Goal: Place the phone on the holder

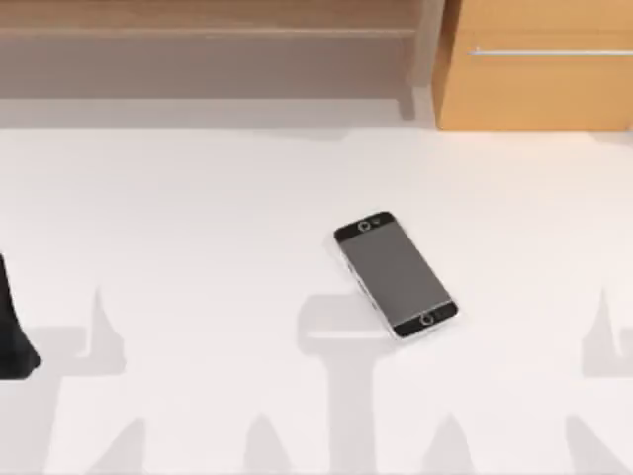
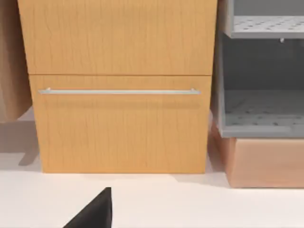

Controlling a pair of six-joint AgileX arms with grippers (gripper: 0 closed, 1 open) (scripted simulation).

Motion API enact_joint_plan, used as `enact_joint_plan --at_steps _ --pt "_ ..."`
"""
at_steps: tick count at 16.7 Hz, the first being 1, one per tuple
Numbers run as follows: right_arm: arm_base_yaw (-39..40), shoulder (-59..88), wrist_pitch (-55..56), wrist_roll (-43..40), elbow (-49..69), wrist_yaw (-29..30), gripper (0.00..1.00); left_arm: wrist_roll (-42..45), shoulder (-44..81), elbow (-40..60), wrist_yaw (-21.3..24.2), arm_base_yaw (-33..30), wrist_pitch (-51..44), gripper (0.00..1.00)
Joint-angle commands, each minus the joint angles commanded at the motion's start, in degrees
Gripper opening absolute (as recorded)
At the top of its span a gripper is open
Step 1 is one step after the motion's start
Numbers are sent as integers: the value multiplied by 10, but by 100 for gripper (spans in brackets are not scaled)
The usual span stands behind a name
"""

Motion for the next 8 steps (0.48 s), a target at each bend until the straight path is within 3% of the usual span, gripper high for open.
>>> enact_joint_plan --at_steps 8 --pt "34 101 -58 8 97 -7 100 0 0 0 0 0 0 100"
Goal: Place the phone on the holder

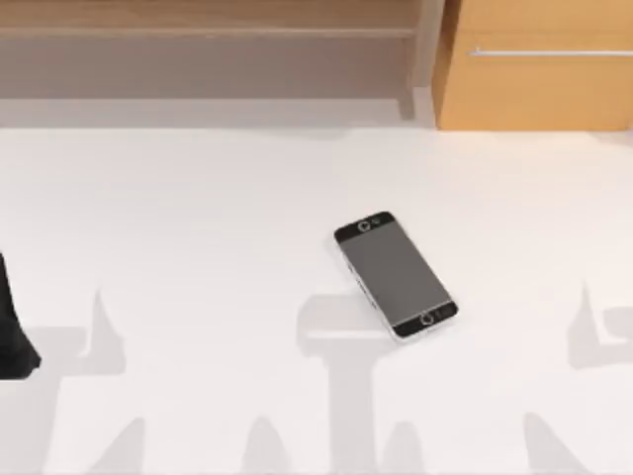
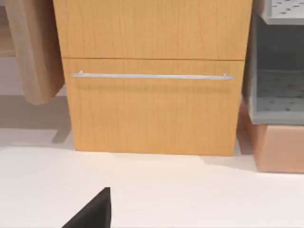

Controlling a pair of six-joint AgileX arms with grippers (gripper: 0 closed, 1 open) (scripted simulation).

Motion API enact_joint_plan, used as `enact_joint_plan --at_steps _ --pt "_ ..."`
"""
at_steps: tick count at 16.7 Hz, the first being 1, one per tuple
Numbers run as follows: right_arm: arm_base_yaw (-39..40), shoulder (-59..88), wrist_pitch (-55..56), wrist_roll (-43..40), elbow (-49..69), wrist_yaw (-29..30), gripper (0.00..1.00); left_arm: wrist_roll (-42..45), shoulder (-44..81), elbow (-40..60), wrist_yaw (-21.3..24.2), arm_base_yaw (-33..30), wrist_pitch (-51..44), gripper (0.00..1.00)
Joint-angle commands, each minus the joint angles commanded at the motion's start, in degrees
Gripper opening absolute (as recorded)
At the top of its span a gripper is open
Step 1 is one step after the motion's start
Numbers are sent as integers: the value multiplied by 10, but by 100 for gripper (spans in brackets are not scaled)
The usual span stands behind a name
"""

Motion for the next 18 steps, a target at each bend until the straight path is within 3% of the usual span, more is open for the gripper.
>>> enact_joint_plan --at_steps 5,18 --pt "58 211 -124 14 173 -5 100 0 0 0 0 0 0 100" --pt "234 948 -534 55 765 2 100 0 0 0 0 0 0 100"
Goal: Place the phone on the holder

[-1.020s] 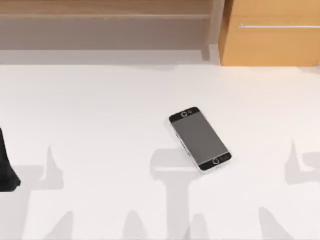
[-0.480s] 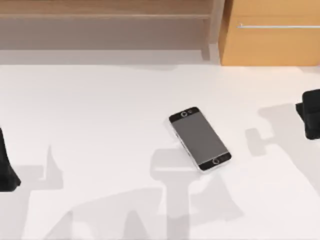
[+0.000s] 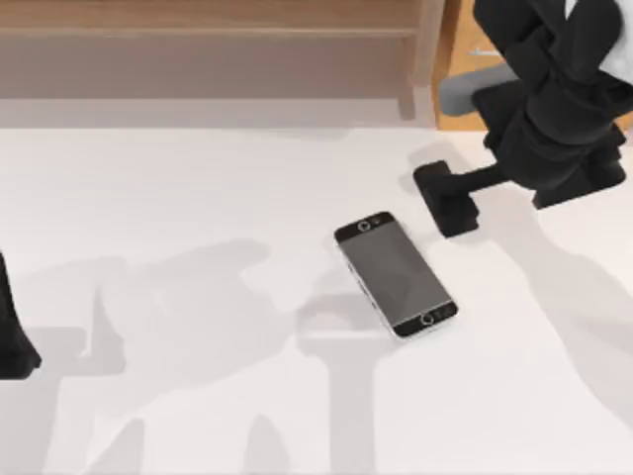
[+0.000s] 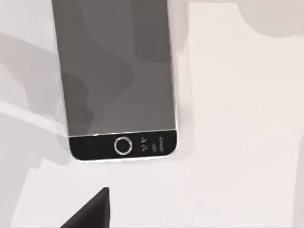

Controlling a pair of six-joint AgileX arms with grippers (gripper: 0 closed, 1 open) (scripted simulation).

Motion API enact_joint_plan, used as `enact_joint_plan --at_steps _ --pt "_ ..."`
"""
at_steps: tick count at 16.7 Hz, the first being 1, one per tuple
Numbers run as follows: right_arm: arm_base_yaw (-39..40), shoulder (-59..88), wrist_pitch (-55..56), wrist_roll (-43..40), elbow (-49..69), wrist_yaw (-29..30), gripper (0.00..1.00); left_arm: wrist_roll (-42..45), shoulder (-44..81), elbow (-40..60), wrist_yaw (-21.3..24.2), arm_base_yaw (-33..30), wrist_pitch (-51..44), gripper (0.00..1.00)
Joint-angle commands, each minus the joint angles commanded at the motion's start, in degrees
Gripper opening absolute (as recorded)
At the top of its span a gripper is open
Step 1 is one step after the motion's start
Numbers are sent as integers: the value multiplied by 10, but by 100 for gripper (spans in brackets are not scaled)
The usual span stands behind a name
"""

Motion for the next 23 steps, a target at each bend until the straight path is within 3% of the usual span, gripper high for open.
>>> enact_joint_plan --at_steps 5,9,17,23 --pt "46 195 -95 15 193 5 100 0 0 0 0 0 0 100" --pt "64 268 -128 22 277 7 100 0 0 0 0 0 0 100" --pt "64 276 -120 22 274 7 100 0 0 0 0 0 0 100" --pt "66 308 2 24 190 8 100 0 0 0 0 0 0 100"
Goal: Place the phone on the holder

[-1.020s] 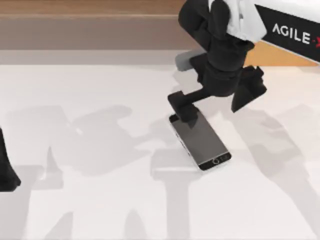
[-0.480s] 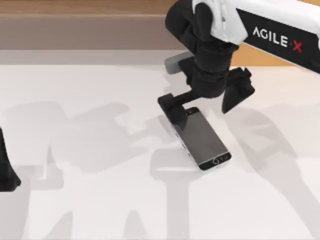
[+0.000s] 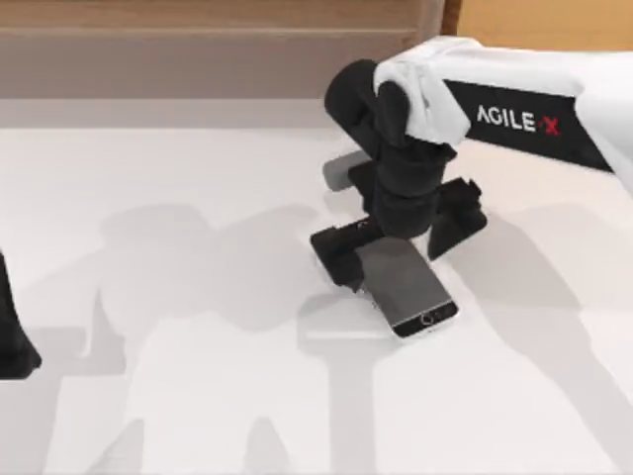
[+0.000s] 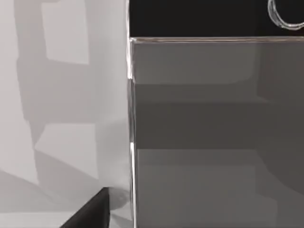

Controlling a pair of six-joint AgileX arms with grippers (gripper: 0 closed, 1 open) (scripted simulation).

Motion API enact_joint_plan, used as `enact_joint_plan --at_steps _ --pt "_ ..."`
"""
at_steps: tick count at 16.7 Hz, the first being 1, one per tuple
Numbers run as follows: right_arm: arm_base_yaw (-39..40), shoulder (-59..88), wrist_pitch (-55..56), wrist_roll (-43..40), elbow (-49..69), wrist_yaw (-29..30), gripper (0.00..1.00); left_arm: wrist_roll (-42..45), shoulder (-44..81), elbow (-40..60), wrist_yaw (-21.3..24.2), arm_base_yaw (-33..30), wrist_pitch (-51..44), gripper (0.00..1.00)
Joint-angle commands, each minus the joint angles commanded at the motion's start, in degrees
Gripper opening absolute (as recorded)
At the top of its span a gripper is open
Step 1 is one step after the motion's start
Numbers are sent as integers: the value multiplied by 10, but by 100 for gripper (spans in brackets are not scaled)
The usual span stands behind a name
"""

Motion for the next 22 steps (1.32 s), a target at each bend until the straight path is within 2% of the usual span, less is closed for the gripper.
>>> enact_joint_plan --at_steps 6,19,22 --pt "1 8 21 1 -18 0 100 0 0 0 0 0 0 100" --pt "1 8 21 1 -18 0 2 0 0 0 0 0 0 100" --pt "1 8 21 1 -18 0 0 0 0 0 0 0 0 100"
